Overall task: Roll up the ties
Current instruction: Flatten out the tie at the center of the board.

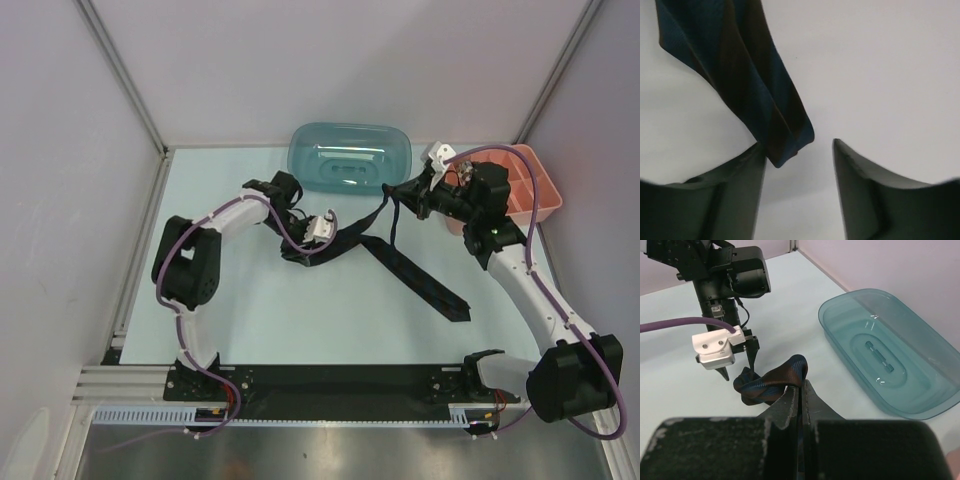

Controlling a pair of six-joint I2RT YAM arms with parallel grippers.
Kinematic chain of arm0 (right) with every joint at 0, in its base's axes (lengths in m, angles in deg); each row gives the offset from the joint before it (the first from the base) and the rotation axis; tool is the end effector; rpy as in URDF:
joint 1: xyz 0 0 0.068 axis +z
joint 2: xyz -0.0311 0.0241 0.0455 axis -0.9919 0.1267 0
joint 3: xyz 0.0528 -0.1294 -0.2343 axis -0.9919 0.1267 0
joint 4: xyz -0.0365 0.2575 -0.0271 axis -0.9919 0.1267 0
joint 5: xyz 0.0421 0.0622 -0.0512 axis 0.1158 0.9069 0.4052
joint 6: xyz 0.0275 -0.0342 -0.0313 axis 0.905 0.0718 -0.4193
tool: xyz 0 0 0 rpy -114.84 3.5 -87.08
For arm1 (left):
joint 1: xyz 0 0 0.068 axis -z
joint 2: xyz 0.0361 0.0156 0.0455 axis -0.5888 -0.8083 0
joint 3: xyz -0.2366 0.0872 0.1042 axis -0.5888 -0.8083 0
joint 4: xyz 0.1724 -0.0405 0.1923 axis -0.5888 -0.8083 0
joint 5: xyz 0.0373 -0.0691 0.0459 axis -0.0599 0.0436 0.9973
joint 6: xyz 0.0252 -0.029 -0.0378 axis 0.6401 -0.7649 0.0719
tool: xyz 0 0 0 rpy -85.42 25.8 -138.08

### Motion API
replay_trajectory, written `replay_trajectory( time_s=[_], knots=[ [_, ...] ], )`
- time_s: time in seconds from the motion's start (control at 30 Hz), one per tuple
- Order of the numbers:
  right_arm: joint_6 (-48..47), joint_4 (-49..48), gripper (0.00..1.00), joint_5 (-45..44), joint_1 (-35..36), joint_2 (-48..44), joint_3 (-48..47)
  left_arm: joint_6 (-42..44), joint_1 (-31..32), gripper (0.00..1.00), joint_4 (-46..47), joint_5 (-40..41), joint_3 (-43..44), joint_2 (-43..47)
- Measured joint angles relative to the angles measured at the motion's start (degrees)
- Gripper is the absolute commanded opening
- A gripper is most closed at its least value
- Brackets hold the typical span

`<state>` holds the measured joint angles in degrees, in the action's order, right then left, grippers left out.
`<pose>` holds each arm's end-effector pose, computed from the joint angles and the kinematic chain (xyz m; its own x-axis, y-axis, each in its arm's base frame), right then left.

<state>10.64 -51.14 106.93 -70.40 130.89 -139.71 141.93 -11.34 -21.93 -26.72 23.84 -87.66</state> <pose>0.2618 0.0826 0.3599 0.0707 -0.1372 -0.9880 -0.8340 0.5352 -0.1340 0.3297 -0.1775 0.1986 0.1885 0.7259 -0.6615 0.9671 -0.2544 -0.0037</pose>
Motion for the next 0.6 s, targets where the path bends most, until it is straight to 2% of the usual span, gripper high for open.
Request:
replay_trajectory(
  time_s=[0.03,0.07,0.17,0.27,0.4,0.5,0.6],
  knots=[
    [0.02,0.02,0.00,0.00,-0.07,-0.04,0.04,-1.05,0.07,0.39,0.83,0.02,-0.26,0.00],
    [0.04,0.00,0.00,0.02,-0.17,-0.09,0.11,-2.34,0.22,0.25,2.19,0.07,-0.50,0.00],
    [0.17,0.04,0.00,0.02,-0.46,-0.22,0.24,-7.54,0.83,0.00,6.69,0.39,-0.55,0.26],
    [0.22,0.00,0.00,0.02,-0.68,-0.52,0.46,-13.86,1.16,0.00,12.00,0.79,-1.03,2.19],
    [0.24,0.00,0.00,-0.02,-0.79,-0.72,1.22,-30.51,1.03,0.00,23.93,4.22,-4.31,9.40],
    [0.20,0.00,0.00,-0.02,-0.79,-0.72,1.57,-45.53,0.76,0.00,33.79,10.99,-5.97,14.62],
    [0.20,-0.07,0.00,-0.02,-0.79,-0.55,1.90,-61.44,0.26,0.00,42.25,21.20,-7.30,18.51]
  ],
)
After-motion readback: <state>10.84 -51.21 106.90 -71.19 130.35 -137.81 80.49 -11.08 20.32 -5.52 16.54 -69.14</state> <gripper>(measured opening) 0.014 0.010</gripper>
